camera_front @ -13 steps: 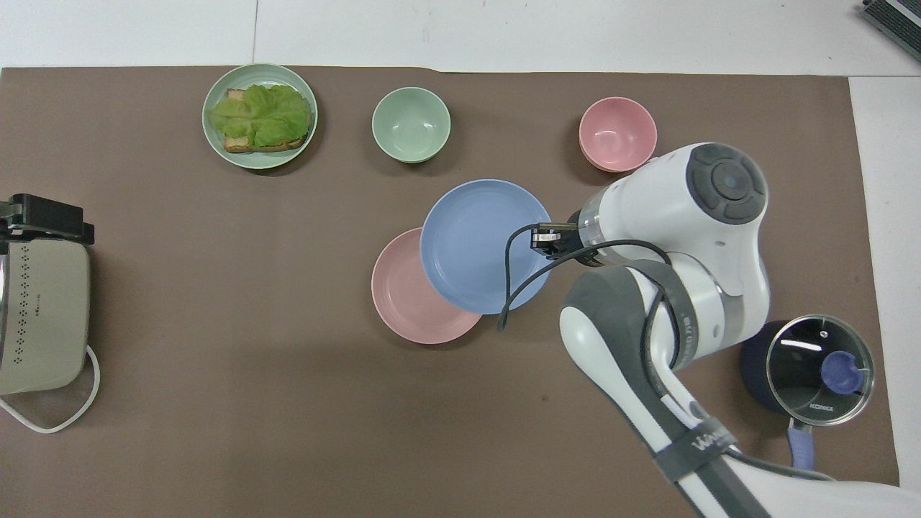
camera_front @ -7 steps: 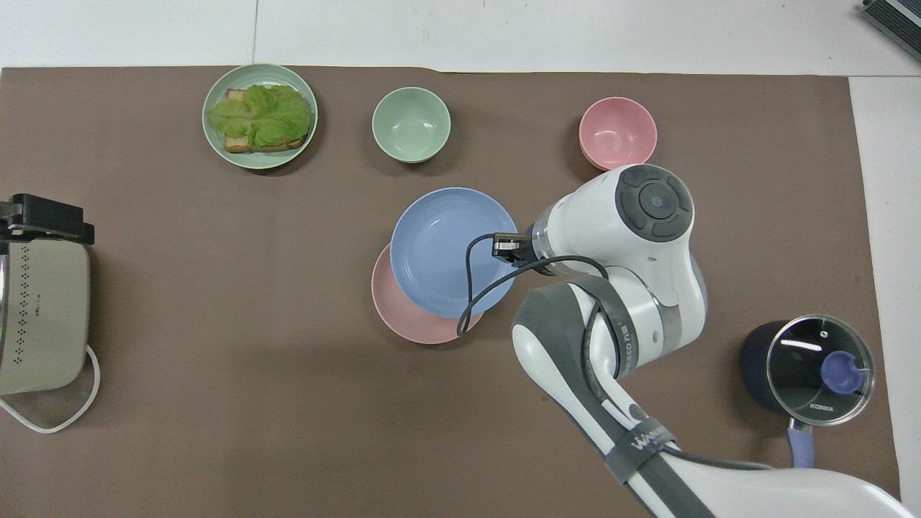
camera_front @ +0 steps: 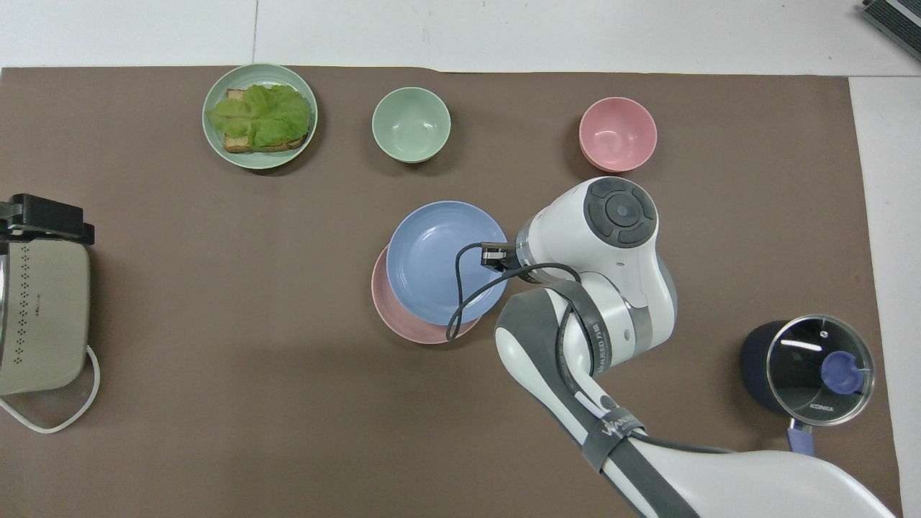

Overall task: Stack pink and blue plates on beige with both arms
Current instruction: 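Lower the blue plate onto the pink plate and open the right gripper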

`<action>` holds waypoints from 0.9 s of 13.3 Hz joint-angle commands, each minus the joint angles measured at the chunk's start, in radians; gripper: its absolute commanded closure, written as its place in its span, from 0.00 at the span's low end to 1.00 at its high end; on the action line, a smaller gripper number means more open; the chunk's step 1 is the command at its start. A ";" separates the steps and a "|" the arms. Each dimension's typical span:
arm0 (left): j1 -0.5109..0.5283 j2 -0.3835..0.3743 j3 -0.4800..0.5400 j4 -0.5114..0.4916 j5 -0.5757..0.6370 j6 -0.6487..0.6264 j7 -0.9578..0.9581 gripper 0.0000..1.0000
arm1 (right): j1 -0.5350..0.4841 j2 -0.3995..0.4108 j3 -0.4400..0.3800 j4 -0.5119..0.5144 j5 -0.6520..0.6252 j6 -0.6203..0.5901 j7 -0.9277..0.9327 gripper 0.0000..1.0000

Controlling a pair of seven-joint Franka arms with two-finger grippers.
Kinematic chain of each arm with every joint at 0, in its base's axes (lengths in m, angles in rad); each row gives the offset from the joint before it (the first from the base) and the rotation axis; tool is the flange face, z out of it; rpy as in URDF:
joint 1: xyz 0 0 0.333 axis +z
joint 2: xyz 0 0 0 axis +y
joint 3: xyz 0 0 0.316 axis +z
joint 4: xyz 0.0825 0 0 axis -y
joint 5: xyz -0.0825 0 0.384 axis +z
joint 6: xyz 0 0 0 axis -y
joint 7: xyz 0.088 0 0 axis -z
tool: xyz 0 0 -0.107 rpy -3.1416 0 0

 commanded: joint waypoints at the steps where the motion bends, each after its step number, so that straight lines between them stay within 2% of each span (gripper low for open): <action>1: 0.012 0.005 -0.008 0.021 0.019 -0.025 0.000 0.00 | 0.011 -0.001 0.002 -0.017 0.028 0.032 0.021 1.00; 8: 0.013 0.005 -0.010 0.021 0.019 -0.025 0.000 0.00 | 0.013 0.013 0.002 -0.047 0.028 0.056 0.017 1.00; 9: 0.012 0.005 -0.008 0.021 0.019 -0.025 0.000 0.00 | 0.013 0.015 0.002 -0.047 0.028 0.056 0.018 0.98; 12: 0.013 0.005 -0.008 0.021 0.019 -0.025 0.000 0.00 | 0.013 0.015 0.002 -0.047 0.028 0.056 0.018 0.63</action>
